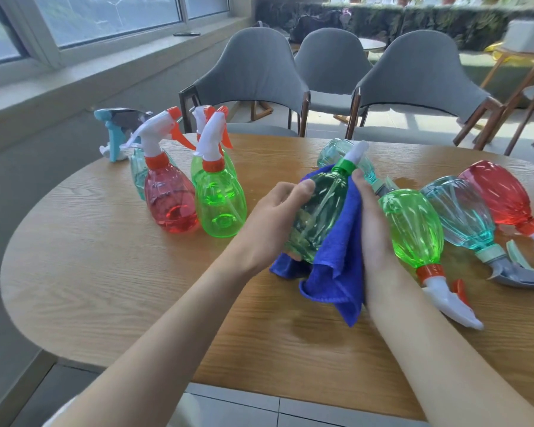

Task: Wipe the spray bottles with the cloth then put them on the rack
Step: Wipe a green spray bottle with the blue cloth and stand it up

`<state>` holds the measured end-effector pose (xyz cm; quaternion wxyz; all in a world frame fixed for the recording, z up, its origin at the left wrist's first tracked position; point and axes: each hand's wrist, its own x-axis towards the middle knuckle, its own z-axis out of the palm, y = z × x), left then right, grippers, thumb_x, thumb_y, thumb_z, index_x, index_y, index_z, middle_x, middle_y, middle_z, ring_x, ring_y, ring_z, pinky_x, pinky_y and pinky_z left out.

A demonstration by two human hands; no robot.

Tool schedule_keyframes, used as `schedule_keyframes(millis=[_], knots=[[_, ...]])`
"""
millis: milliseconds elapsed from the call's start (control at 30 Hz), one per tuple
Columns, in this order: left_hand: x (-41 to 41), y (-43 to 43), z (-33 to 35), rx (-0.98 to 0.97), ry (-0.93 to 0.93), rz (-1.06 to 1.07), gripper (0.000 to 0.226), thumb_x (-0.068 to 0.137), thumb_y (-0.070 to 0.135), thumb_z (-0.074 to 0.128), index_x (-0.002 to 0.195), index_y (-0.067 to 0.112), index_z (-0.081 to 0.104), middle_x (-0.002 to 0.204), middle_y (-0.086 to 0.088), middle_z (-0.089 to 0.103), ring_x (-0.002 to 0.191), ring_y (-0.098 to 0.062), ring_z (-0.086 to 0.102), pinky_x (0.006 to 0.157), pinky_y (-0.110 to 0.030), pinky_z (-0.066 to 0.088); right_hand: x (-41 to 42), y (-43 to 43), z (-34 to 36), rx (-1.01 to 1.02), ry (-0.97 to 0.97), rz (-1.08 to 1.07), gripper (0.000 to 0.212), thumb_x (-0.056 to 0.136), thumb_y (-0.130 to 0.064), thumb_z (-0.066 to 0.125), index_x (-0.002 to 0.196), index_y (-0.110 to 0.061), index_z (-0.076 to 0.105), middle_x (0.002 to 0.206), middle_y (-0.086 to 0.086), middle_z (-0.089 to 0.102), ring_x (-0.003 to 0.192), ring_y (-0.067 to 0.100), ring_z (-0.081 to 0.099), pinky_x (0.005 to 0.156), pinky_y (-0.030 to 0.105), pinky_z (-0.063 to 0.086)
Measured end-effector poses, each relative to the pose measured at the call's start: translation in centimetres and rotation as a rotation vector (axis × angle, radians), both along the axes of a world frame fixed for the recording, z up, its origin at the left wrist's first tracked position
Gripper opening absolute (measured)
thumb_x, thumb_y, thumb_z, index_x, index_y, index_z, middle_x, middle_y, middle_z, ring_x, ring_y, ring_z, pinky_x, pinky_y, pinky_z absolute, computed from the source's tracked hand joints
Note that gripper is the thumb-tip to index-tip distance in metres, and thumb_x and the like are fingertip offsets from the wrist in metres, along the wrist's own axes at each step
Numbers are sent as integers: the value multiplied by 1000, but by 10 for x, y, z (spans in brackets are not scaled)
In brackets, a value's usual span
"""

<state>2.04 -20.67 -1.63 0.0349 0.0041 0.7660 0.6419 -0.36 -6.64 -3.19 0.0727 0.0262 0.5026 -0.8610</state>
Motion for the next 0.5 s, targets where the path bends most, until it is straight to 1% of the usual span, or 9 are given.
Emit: schedule_keyframes(millis=[33, 100, 133, 200, 267, 333, 367, 467, 500], knots=[[4, 2, 0, -36, 38, 92, 38, 102, 60, 57, 115, 26, 67, 95, 9, 74, 81, -11, 72, 75, -40, 62, 1, 0, 0, -54, -10, -11, 49, 95, -61, 63, 114, -17, 77, 105, 10, 79, 89, 25, 76, 81, 39, 61], [16, -3, -12, -167, 159, 97, 40, 95, 68, 54, 120, 37, 63, 96, 12, 75, 87, -6, 70, 83, -34, 56, 4, 1, -4, -4, 4, 10, 38, 101, -52, 63, 100, -18, 81, 96, 8, 79, 82, 24, 75, 73, 34, 61], [14, -2, -13, -271, 204, 102, 41, 95, 68, 55, 126, 41, 59, 100, 12, 75, 92, -7, 69, 87, -33, 53, 6, 0, -2, 43, 11, -25, 37, 103, -50, 62, 100, -18, 80, 94, 7, 78, 80, 22, 75, 73, 33, 61], [11, -1, -13, -401, 252, 112, 48, 96, 67, 57, 138, 44, 51, 115, 12, 70, 106, -10, 66, 95, -34, 51, 8, -2, 1, 65, 20, -41, 36, 105, -49, 60, 111, -16, 73, 94, 8, 75, 80, 22, 73, 73, 34, 61], [12, 1, -15, -513, 340, 128, 59, 92, 71, 56, 145, 46, 47, 125, 12, 62, 113, -9, 62, 98, -31, 49, 6, -4, -2, 118, 31, -82, 35, 105, -49, 59, 115, -18, 70, 95, 6, 72, 84, 22, 72, 80, 39, 61], [15, 0, -16, -545, 416, 119, 63, 92, 68, 61, 148, 45, 47, 126, 11, 58, 114, -7, 59, 95, -26, 46, 6, -4, -1, 163, 61, -113, 30, 105, -51, 59, 114, -25, 70, 94, 1, 70, 89, 20, 71, 91, 45, 60], [15, -1, -15, -551, 429, 128, 62, 93, 64, 64, 149, 44, 48, 125, 10, 58, 112, -6, 59, 94, -24, 45, 5, -3, -3, 179, 59, -118, 29, 105, -51, 59, 113, -26, 70, 91, -1, 70, 88, 19, 72, 91, 45, 60], [14, -2, -11, -470, 424, 125, 51, 95, 58, 68, 142, 44, 55, 123, 14, 64, 106, -1, 62, 93, -22, 47, 6, 4, 2, 88, 68, -53, 31, 107, -46, 58, 98, -19, 70, 75, -4, 72, 68, 13, 72, 65, 30, 60], [14, -1, -8, -389, 389, 111, 44, 96, 55, 69, 137, 45, 58, 119, 16, 68, 104, 0, 65, 92, -23, 49, 6, 7, 1, 35, 65, -27, 36, 107, -47, 56, 98, -16, 72, 78, -1, 76, 69, 16, 74, 63, 29, 61]])
